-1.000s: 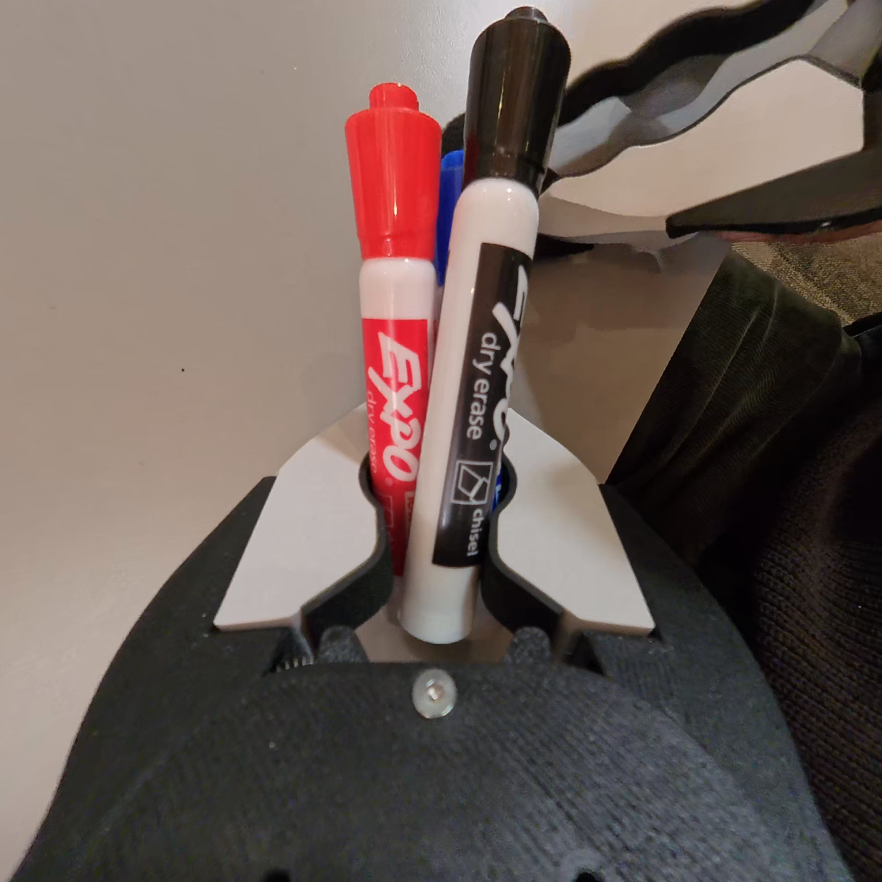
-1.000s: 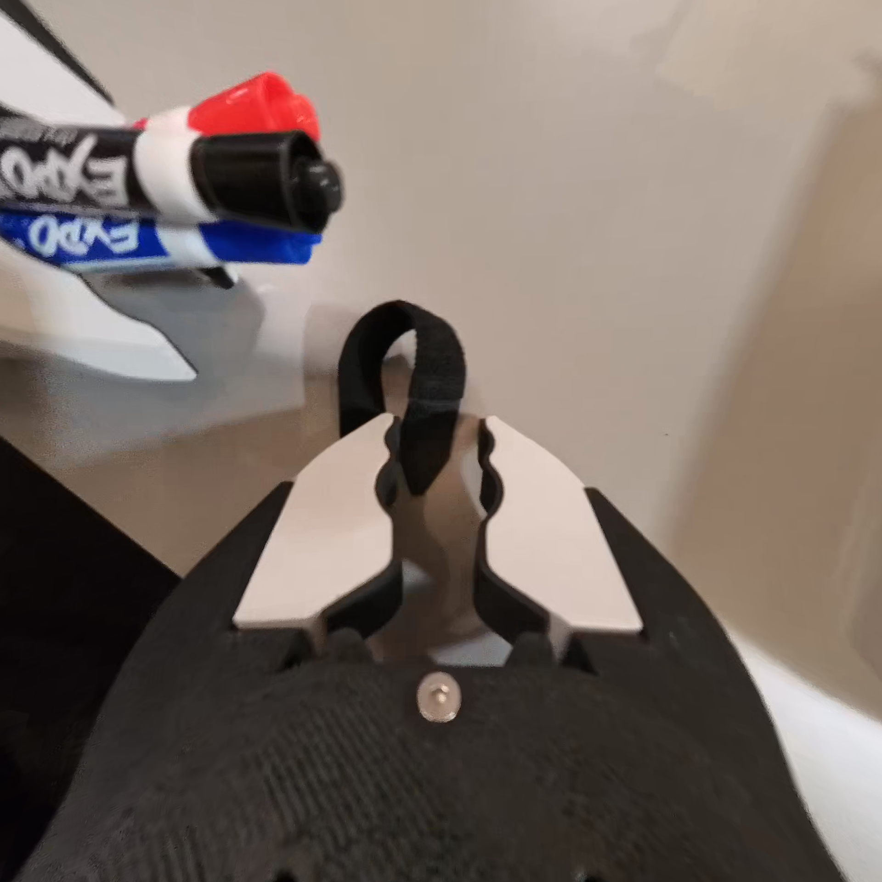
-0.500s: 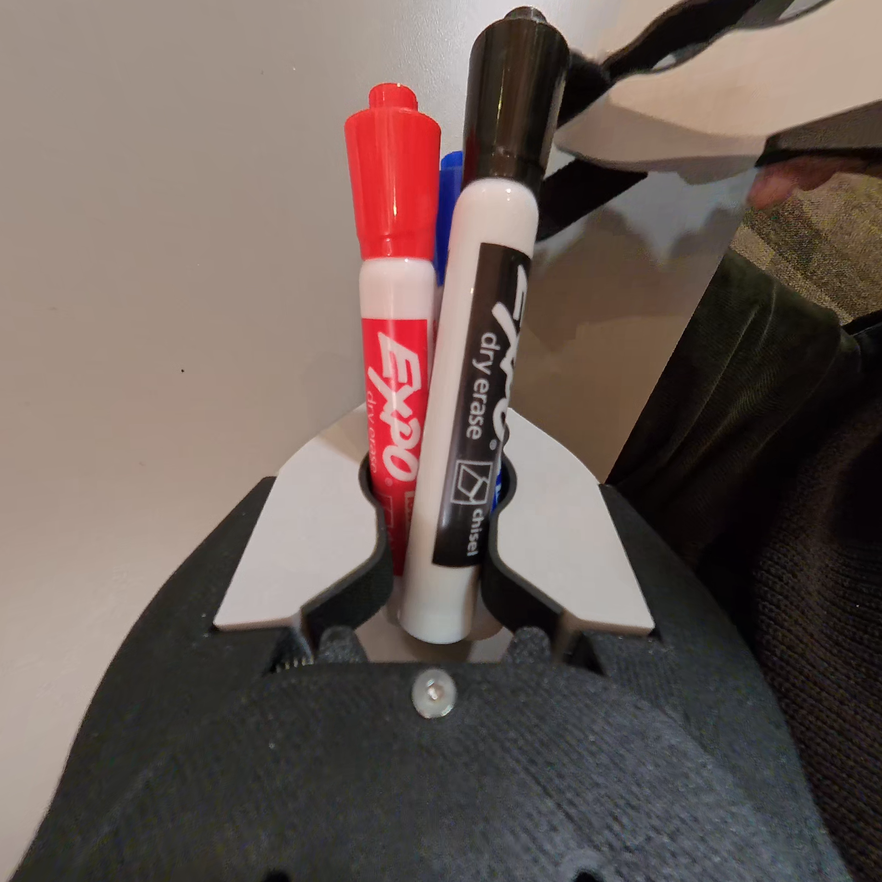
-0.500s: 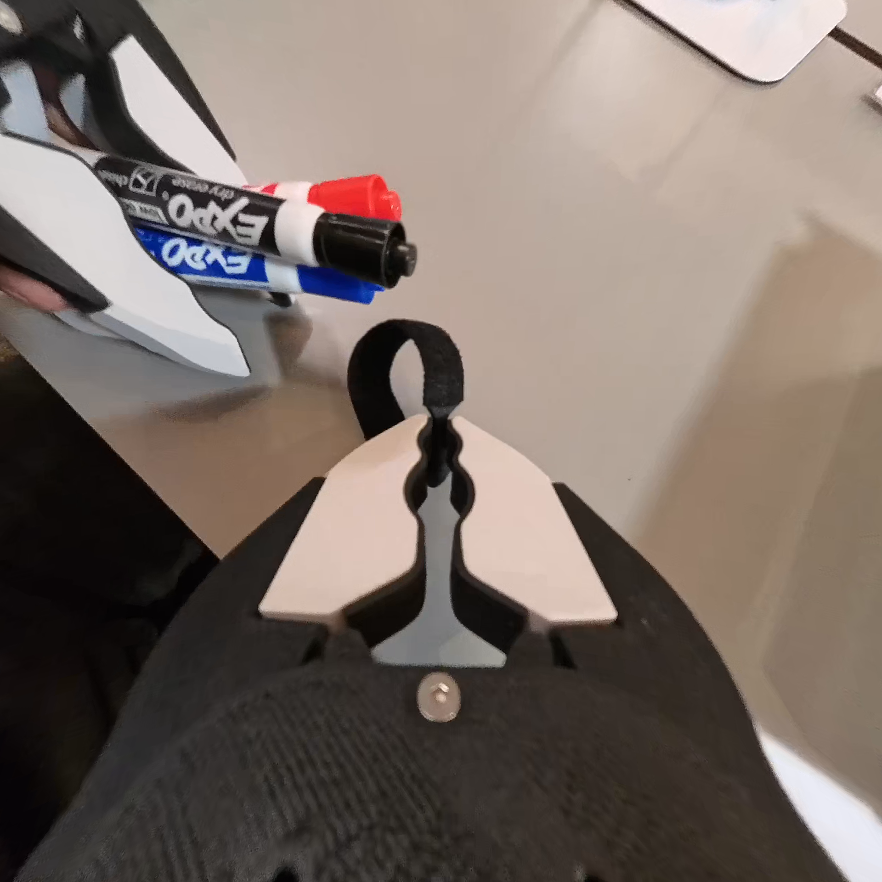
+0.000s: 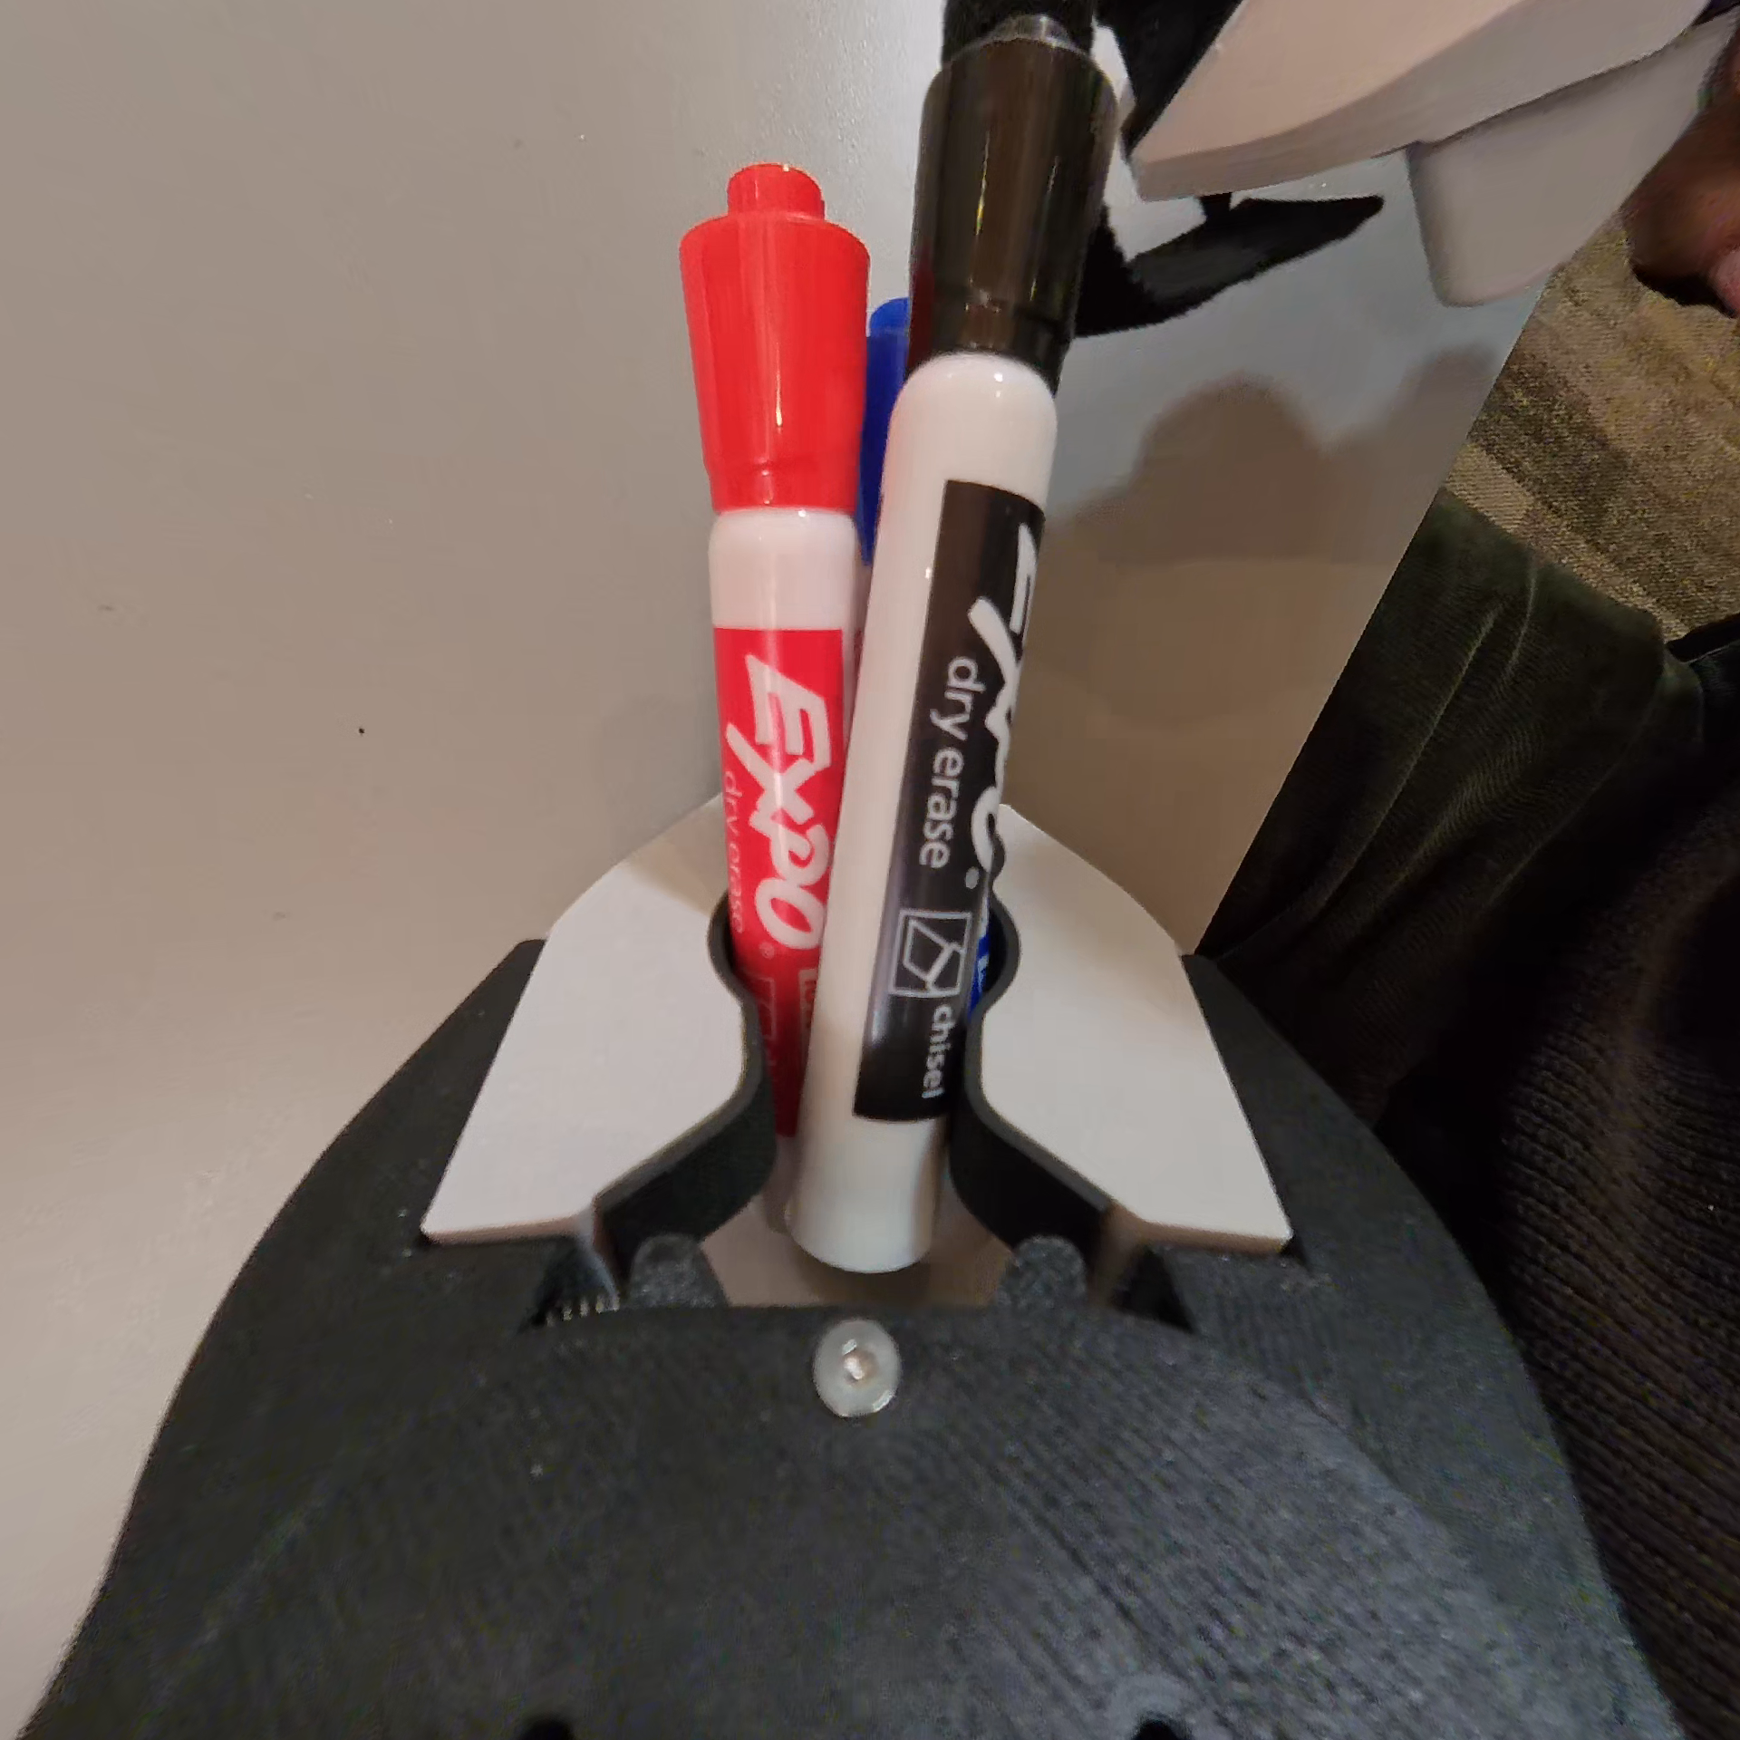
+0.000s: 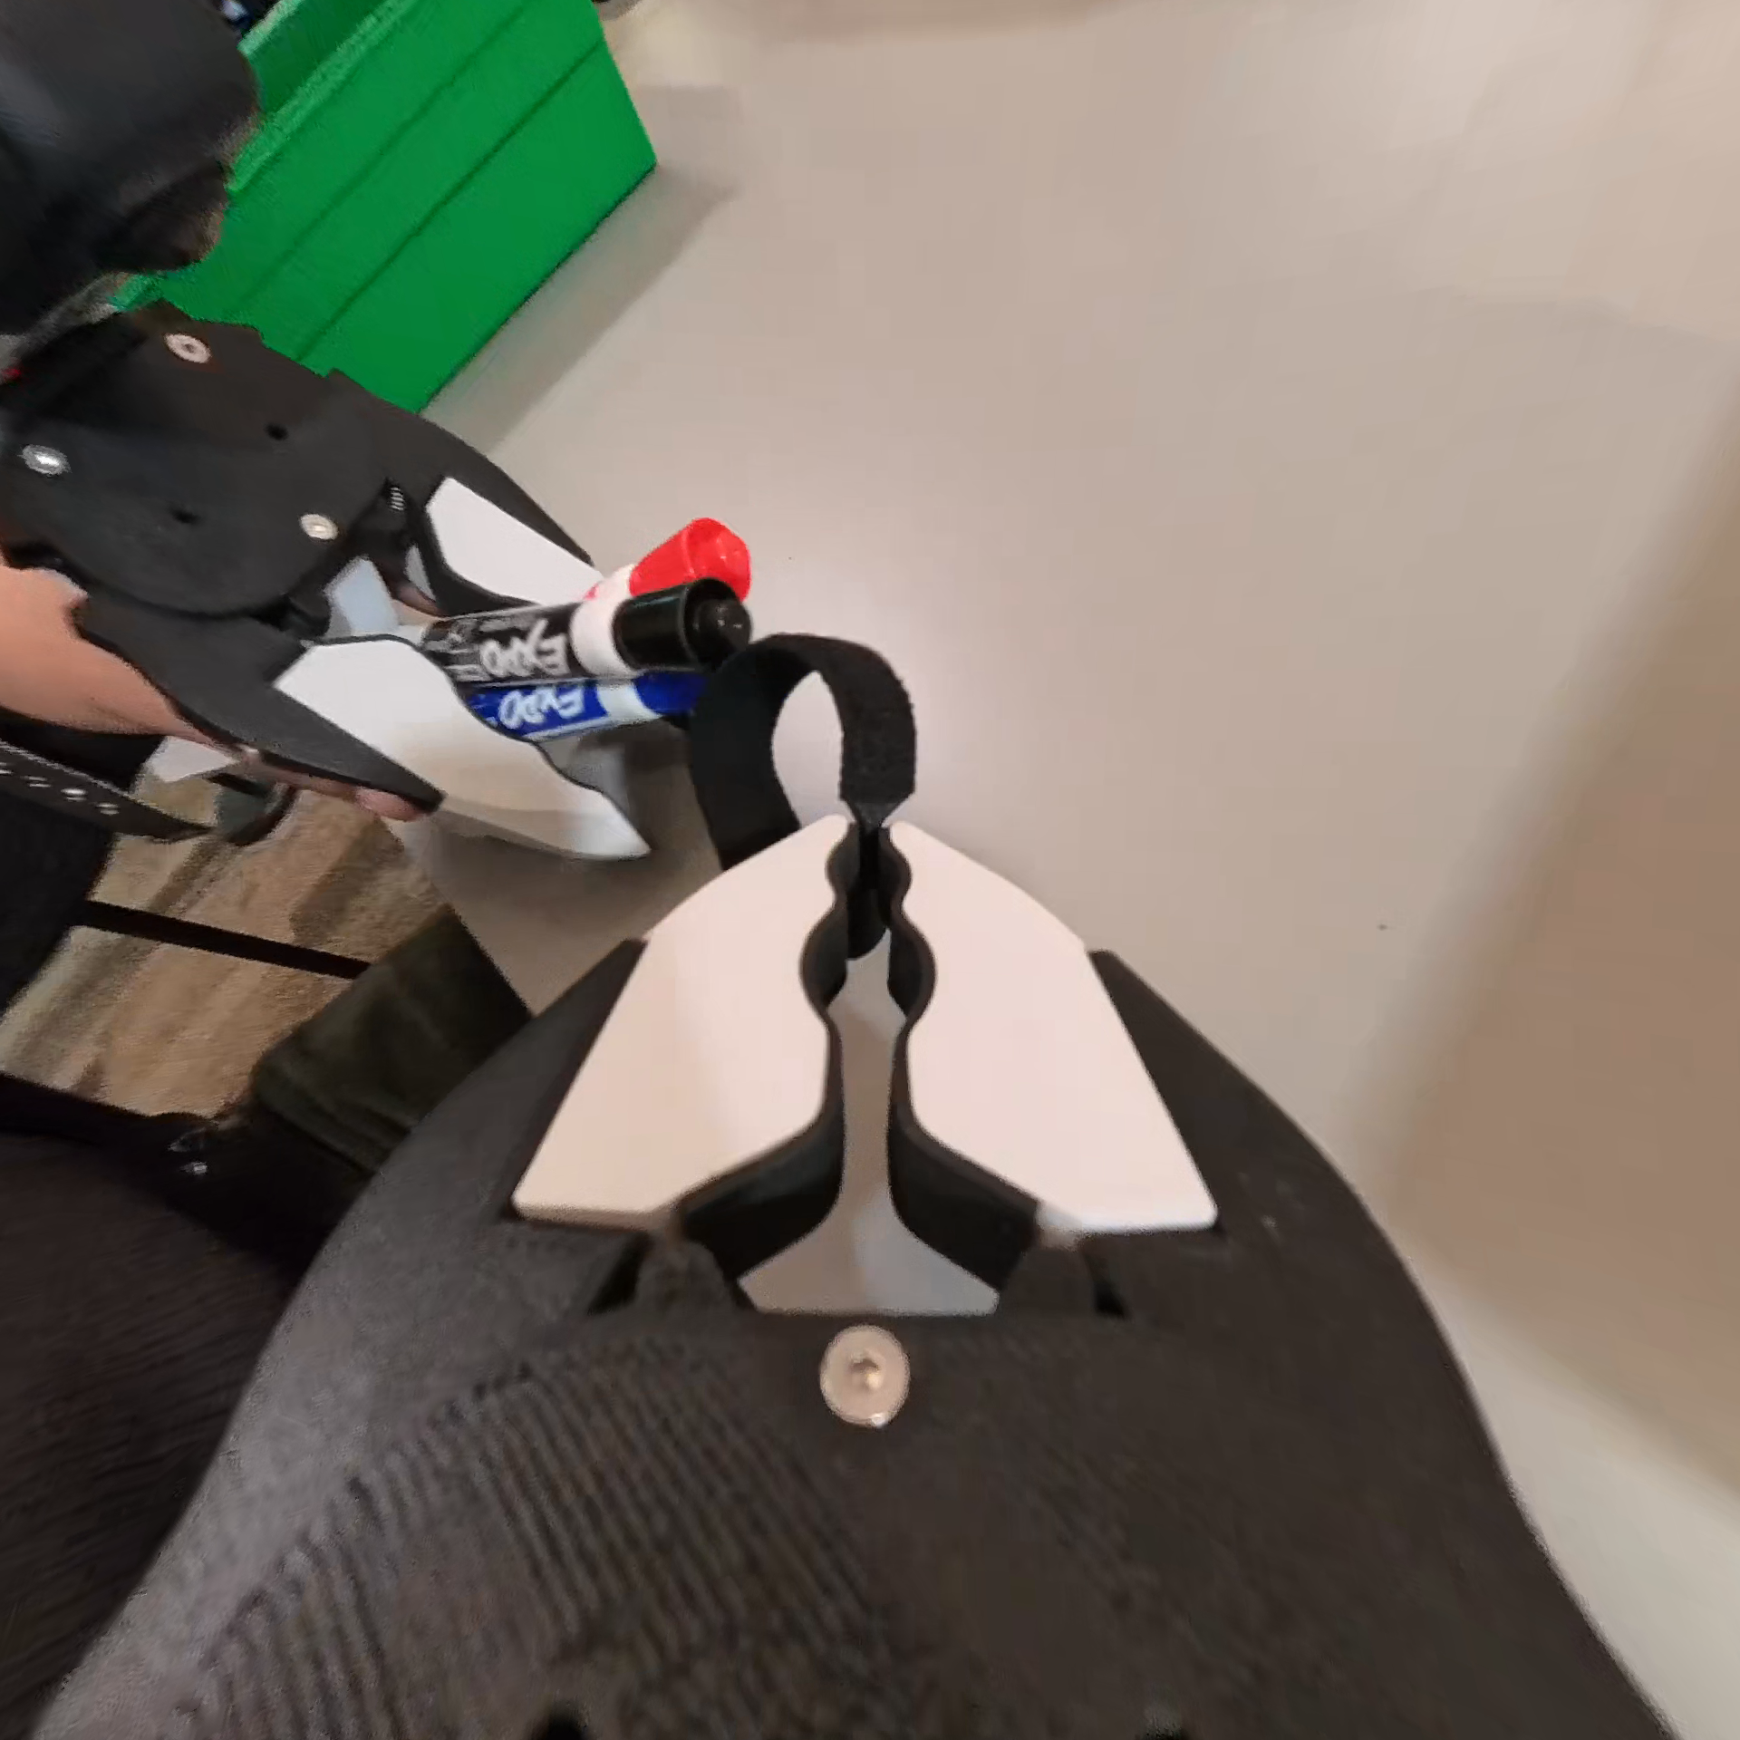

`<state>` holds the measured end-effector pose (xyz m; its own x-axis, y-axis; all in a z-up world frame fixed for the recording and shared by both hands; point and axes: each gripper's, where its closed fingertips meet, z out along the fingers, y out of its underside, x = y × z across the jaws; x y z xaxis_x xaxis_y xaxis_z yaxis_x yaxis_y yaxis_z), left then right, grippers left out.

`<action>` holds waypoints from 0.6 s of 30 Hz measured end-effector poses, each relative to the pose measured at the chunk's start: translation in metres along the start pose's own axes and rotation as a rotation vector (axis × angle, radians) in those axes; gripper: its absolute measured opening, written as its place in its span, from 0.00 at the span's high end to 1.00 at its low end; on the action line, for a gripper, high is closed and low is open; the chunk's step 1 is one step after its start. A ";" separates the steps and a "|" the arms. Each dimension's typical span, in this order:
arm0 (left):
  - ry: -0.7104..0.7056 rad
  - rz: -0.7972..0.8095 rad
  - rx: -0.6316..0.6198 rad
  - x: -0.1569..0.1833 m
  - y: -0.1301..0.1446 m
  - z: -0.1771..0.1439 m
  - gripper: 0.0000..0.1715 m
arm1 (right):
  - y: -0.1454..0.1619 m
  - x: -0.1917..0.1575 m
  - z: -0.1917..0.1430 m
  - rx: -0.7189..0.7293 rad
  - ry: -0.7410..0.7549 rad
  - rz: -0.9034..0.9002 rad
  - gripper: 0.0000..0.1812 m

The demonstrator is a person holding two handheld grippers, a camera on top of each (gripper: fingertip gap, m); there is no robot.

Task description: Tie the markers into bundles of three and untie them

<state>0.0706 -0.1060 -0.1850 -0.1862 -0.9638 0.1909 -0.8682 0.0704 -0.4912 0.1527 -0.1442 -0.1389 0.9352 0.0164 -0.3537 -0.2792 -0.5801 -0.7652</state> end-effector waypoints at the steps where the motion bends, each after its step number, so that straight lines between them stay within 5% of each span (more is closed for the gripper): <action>1: -0.002 0.002 -0.001 0.000 0.000 0.000 0.73 | 0.001 0.003 0.001 -0.009 0.027 -0.020 0.98; 12: -0.001 0.006 -0.001 0.000 0.000 0.000 0.73 | 0.007 0.032 0.007 -0.025 0.249 -0.119 0.95; 18: 0.011 0.017 -0.004 0.000 0.000 -0.001 0.73 | 0.012 0.010 0.016 -0.034 0.120 -0.069 0.93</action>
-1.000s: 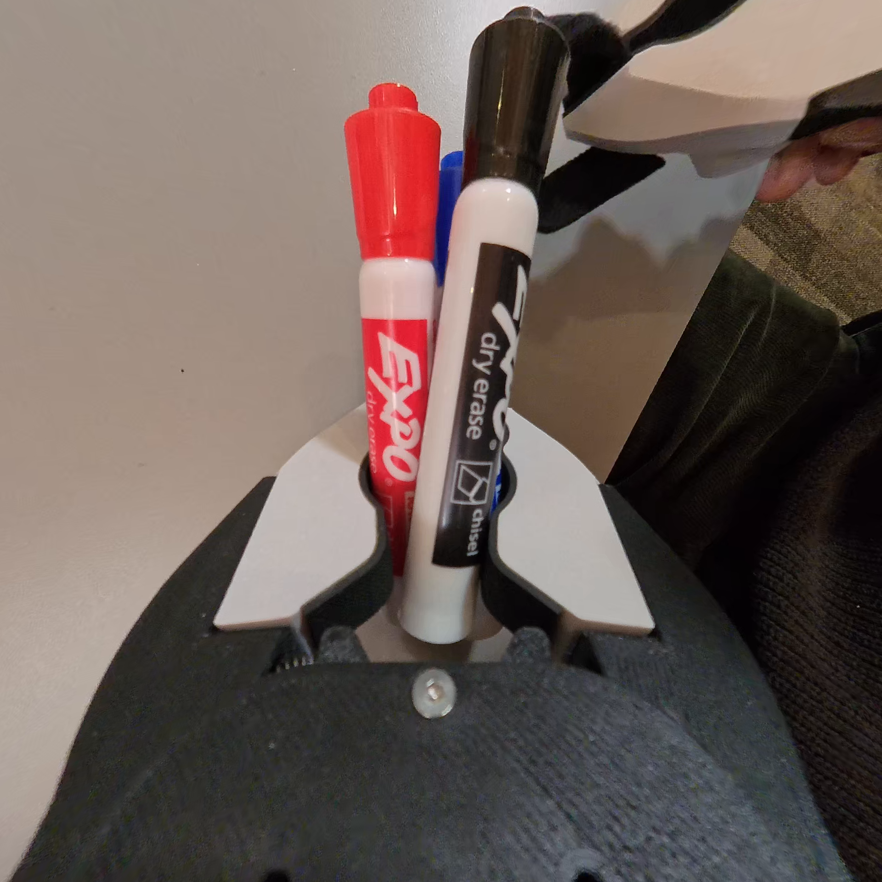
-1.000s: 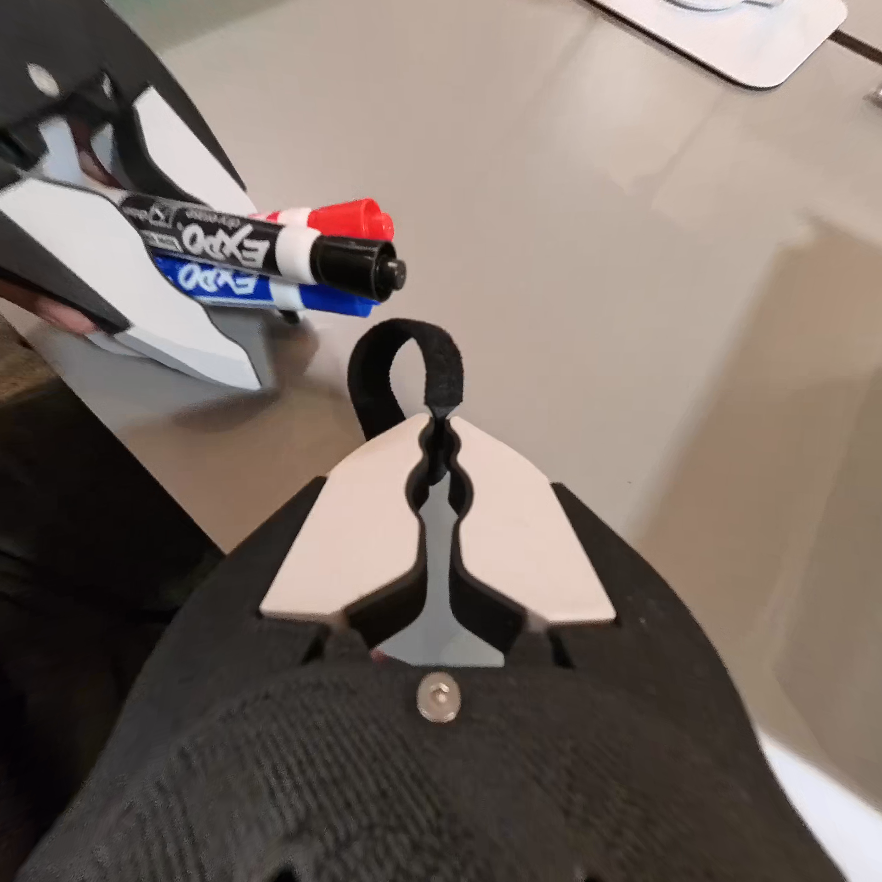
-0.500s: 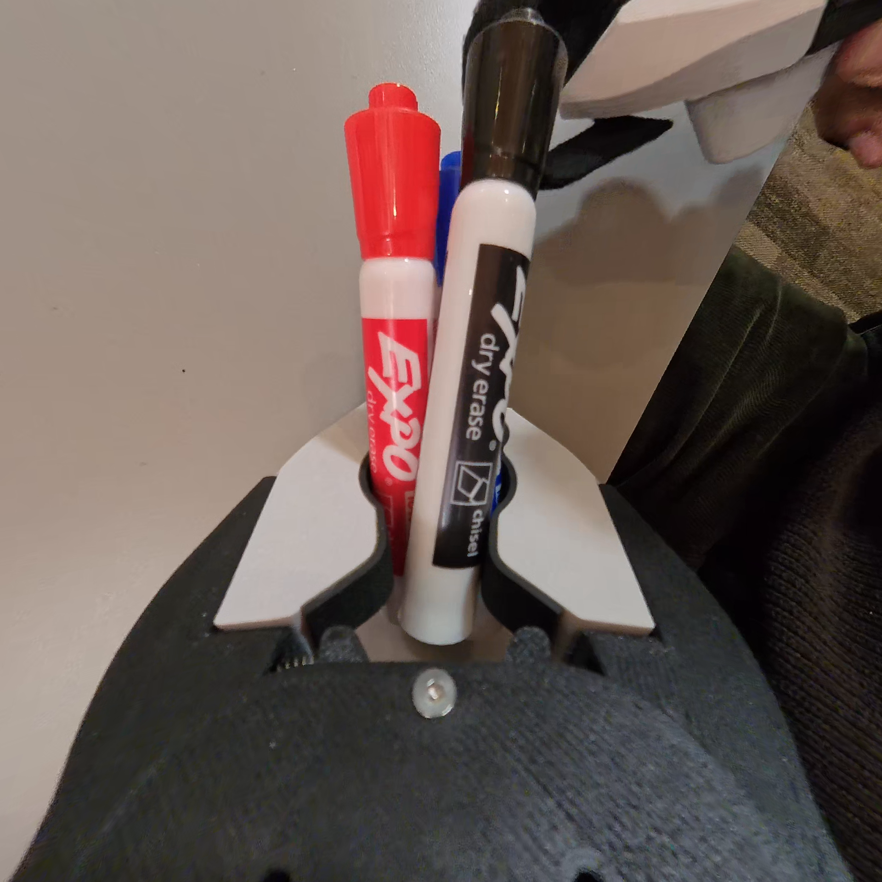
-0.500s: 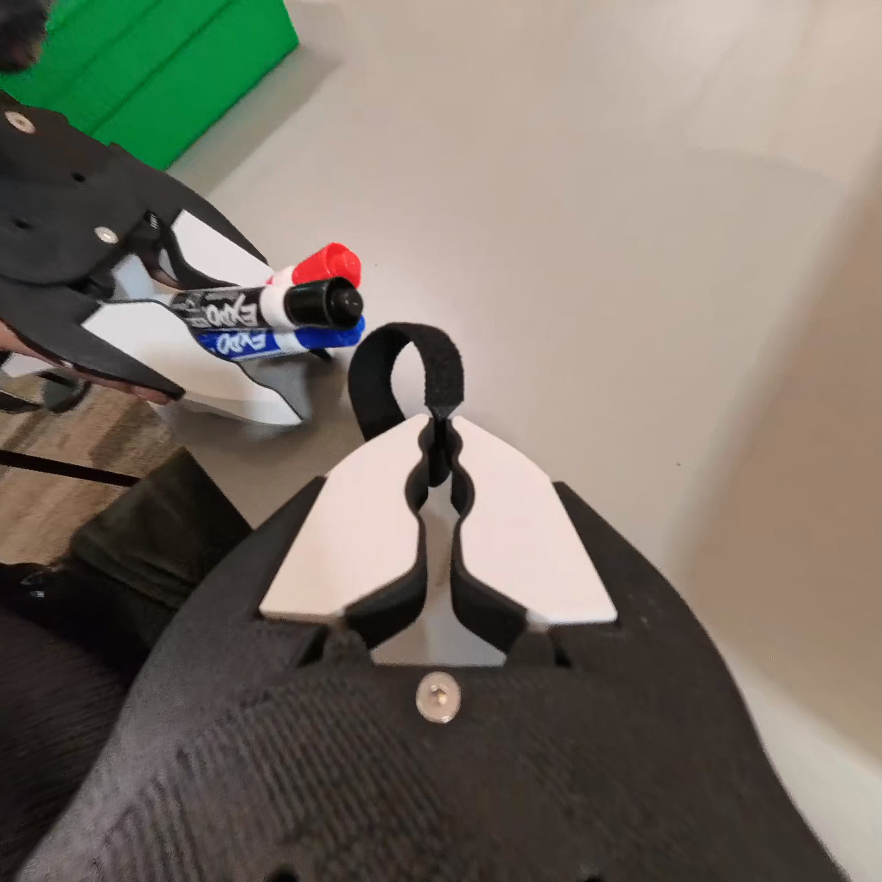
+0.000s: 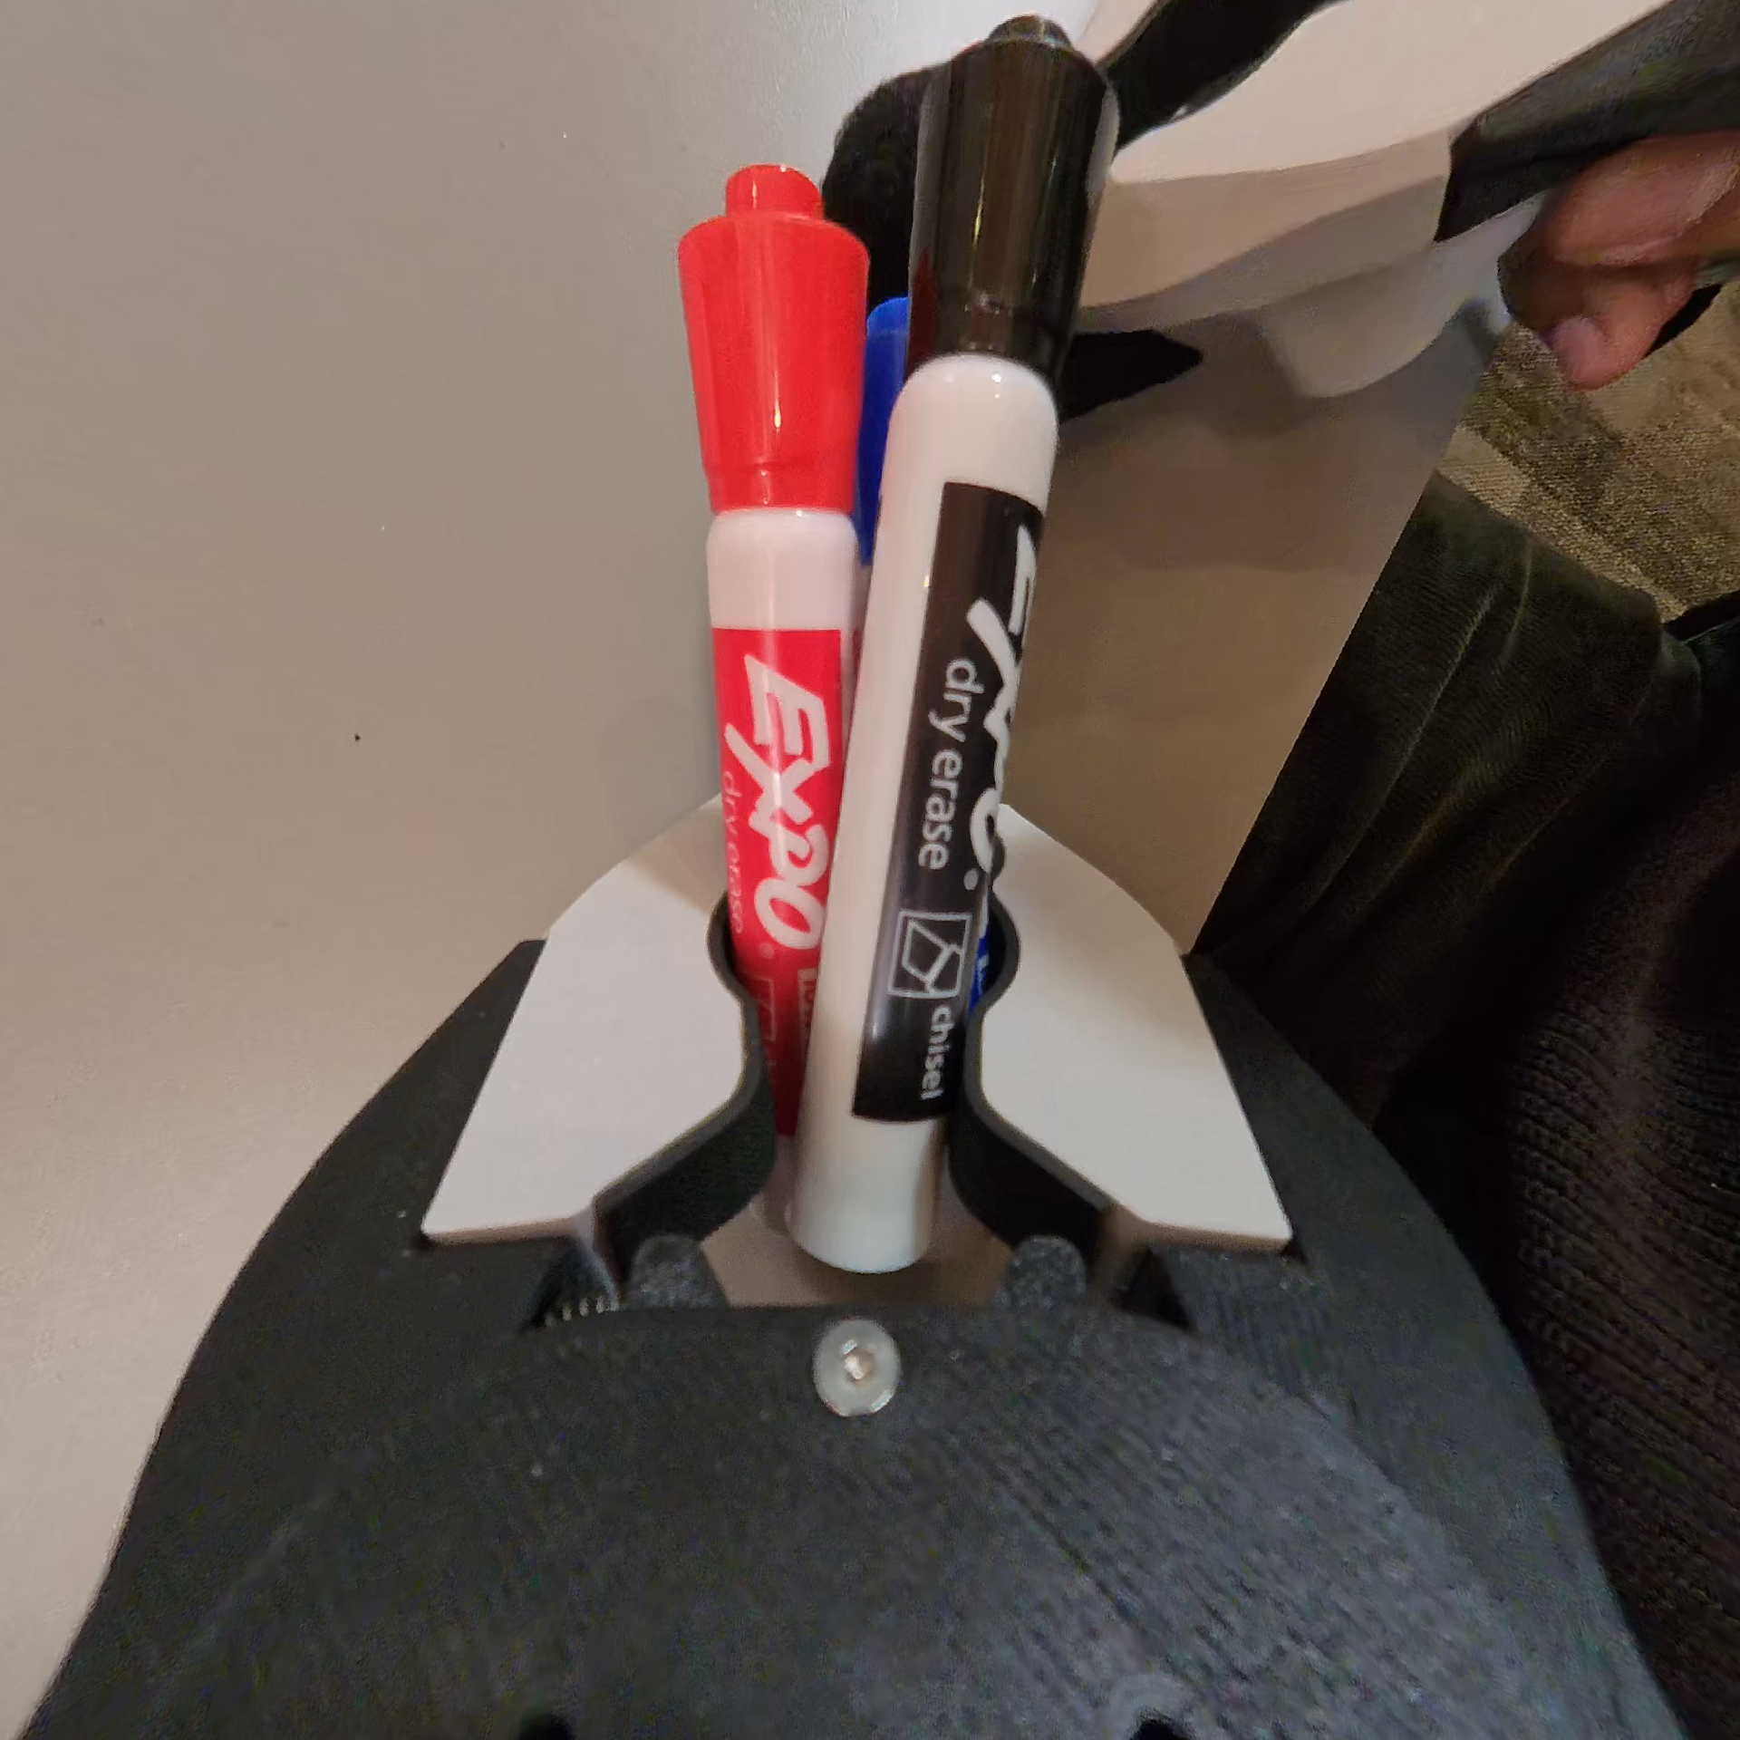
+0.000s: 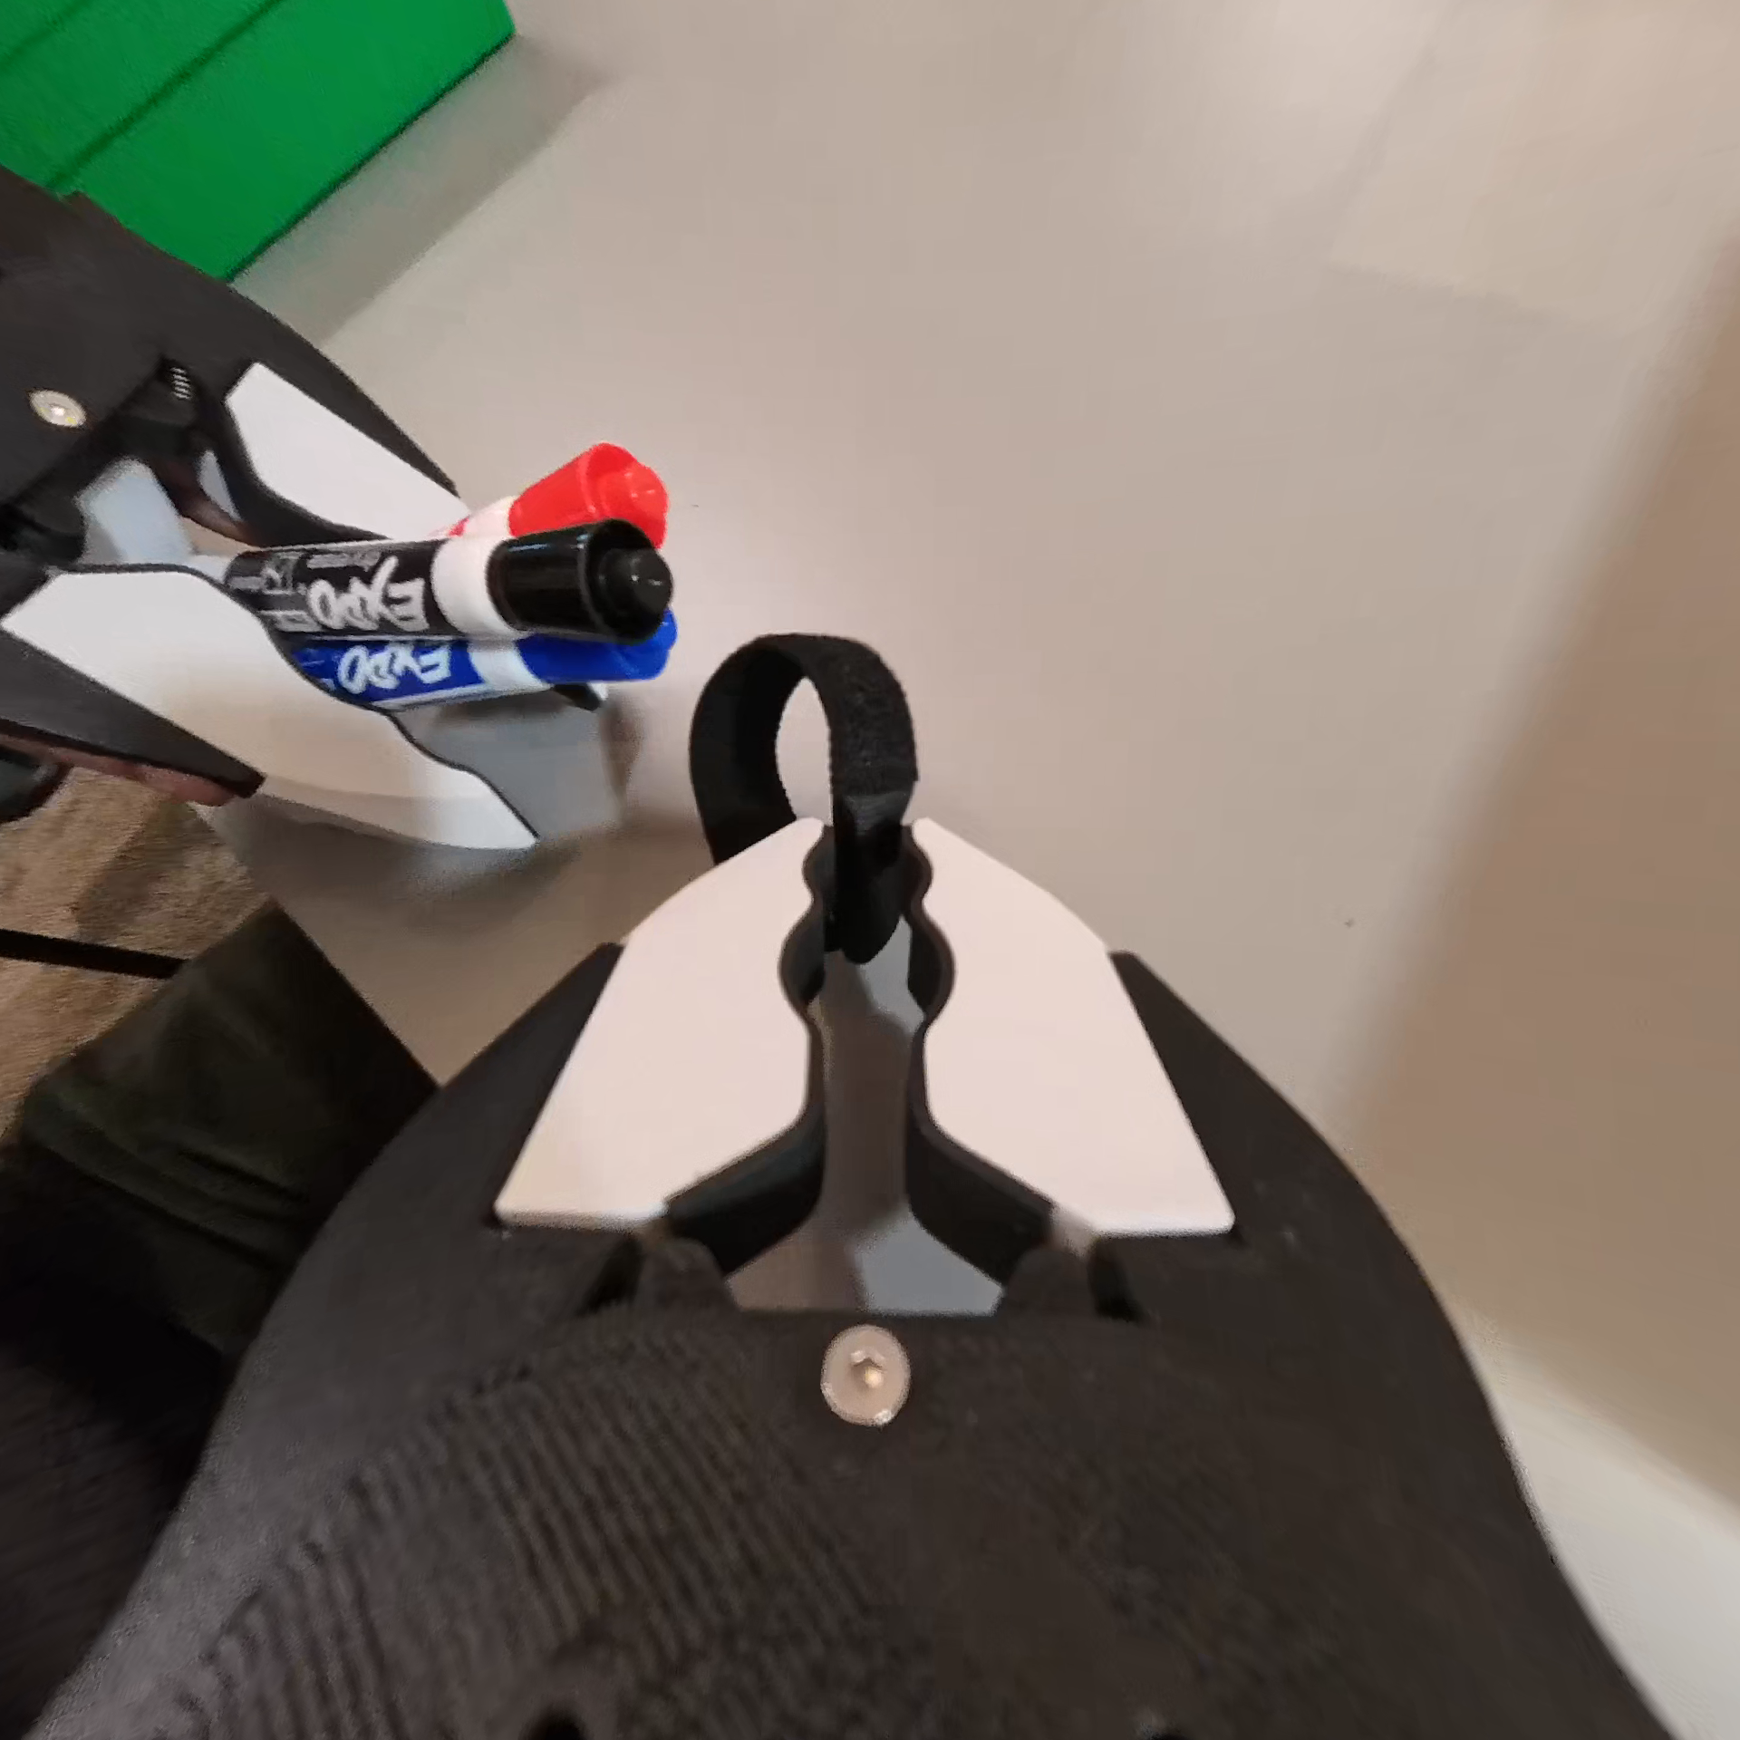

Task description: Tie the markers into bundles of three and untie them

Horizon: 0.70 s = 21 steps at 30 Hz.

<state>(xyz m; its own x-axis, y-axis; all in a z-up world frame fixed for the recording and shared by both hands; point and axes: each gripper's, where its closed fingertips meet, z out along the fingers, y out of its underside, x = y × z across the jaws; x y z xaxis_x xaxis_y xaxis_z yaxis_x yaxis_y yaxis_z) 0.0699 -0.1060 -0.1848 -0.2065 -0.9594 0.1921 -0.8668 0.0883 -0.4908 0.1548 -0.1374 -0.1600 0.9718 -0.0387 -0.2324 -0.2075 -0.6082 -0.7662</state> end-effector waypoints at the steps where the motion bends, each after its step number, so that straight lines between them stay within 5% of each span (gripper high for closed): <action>1: 0.009 -0.002 -0.005 0.001 0.001 -0.001 0.73 | 0.001 -0.002 0.001 -0.006 -0.012 0.009 0.93; 6: -0.010 0.002 -0.033 -0.008 0.007 -0.006 0.73 | 0.002 -0.001 0.001 -0.013 -0.009 0.019 0.89; 11: 0.006 -0.008 -0.050 -0.012 0.012 -0.011 0.73 | -0.002 0.005 -0.004 0.002 0.012 0.006 0.74; 17: 0.154 0.201 -0.134 0.014 0.033 -0.017 0.73 | -0.039 -0.050 -0.031 0.241 -0.273 -0.094 0.77; 21: 0.285 0.290 -0.188 0.038 0.050 -0.024 0.73 | -0.030 -0.078 -0.030 0.213 -0.338 -0.259 0.77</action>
